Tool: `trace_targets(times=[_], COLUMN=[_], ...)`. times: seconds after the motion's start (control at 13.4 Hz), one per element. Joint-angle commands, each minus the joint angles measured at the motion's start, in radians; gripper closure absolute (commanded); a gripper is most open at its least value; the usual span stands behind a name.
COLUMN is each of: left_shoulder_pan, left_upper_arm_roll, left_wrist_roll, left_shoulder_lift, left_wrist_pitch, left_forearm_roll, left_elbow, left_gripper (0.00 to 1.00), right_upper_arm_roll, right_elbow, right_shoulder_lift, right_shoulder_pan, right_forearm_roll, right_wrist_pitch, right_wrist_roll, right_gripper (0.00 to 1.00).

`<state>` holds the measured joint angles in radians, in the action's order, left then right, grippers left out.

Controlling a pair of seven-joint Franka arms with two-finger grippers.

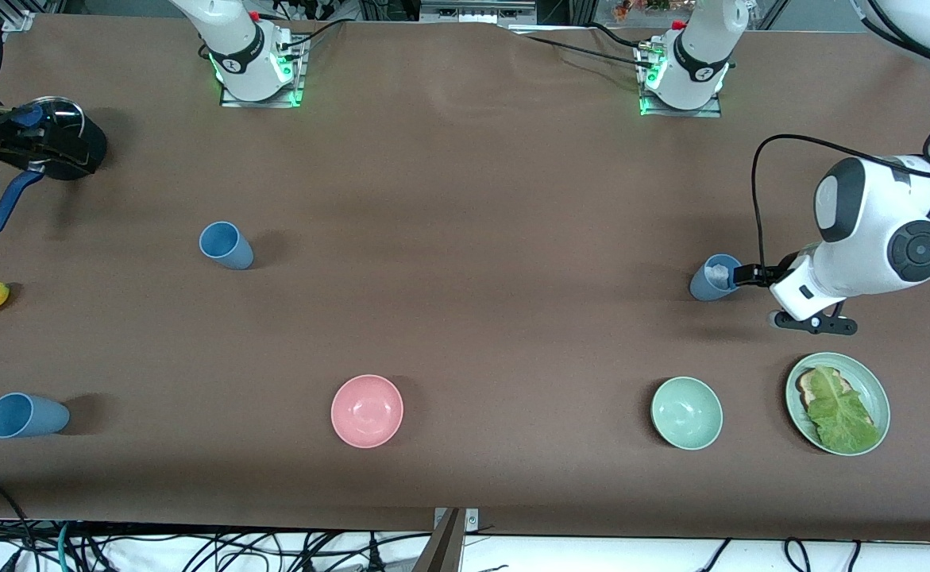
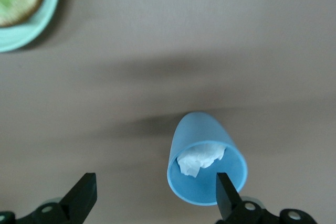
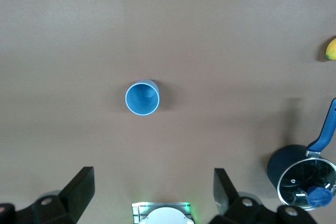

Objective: Stack blue cups with both arms
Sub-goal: 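Lower the left gripper onto the blue cup holding tissue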

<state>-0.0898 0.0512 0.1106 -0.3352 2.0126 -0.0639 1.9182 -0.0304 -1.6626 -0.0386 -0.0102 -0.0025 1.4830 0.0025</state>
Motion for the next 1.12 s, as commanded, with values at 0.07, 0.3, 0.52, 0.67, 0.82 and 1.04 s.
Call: trace_targets(times=[0.07, 0.3, 0.52, 0.67, 0.82, 1.04], left_shoulder_pan=[-0.015, -0.011, -0.013, -0.002, -0.007, -0.004], left_upper_arm_roll=[0.007, 0.007, 0.007, 0.009, 0.01, 0.01], left_wrist_roll=[0.031, 0.034, 0.034, 0.028, 0.034, 0.032], left_shoulder_lift=[0.024, -0.04, -0.061, -0.061, -0.061, -0.058], left_wrist_pitch=[0.041, 0.112, 0.113, 0.103, 0.103, 0.098], left_forearm_roll=[-0.019, -0.019, -0.017, -0.017, -0.01, -0.01], left_elbow=[0.083, 0.107, 0.104, 0.091, 0.09, 0.078], left_gripper=[0.0, 0.15, 0.87, 1.0, 1.0, 1.0], right_upper_arm_roll=[0.004, 0.004, 0.004, 0.004, 0.004, 0.007], right_elbow=[0.014, 0.007, 0.006, 0.003, -0.003, -0.008], right_shoulder_lift=[0.002, 0.002, 0.002, 0.005, 0.006, 0.005], right_shoulder_pan=[-0.004, -0.004, -0.004, -0.004, -0.002, 0.007], right_forearm_roll=[0.012, 0.012, 0.012, 0.012, 0.012, 0.01], right_wrist_pitch=[-0.018, -0.014, -0.018, -0.015, -0.012, -0.007], right_wrist_roll=[0.001, -0.001, -0.001, 0.001, 0.004, 0.005], right_gripper=[0.0, 0.0, 0.0, 0.0, 0.0, 0.0])
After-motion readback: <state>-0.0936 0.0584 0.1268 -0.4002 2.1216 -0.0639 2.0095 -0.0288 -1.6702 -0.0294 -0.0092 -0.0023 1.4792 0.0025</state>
